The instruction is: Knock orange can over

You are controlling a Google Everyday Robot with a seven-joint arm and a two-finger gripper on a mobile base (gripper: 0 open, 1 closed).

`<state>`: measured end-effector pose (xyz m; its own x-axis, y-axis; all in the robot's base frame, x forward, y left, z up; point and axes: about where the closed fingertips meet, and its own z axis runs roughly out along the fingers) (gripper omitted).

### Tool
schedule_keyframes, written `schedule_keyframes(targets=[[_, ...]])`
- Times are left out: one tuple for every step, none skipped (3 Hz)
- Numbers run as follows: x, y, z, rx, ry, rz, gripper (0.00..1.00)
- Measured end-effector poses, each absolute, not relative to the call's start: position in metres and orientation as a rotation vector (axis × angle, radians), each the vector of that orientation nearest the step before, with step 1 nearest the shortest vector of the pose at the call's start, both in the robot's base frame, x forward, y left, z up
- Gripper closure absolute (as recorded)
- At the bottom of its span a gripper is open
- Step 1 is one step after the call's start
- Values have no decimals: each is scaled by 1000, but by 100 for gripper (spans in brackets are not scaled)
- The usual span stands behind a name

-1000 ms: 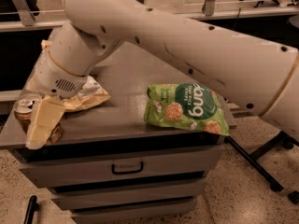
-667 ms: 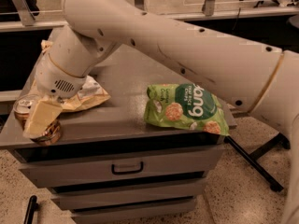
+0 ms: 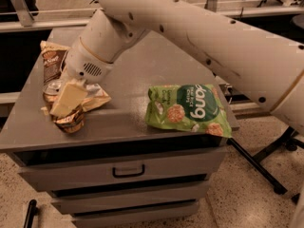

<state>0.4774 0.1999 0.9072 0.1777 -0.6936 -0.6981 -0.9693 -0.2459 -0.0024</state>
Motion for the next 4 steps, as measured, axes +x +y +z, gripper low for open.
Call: schedule_keyframes(targets=[[515,141,937,-1963,1704,649,100],[576,78,956,-1945,1872,379,100],[645,42,964,-1933,1963,98,100],[699,19,955,-1955,2011,-155,100]])
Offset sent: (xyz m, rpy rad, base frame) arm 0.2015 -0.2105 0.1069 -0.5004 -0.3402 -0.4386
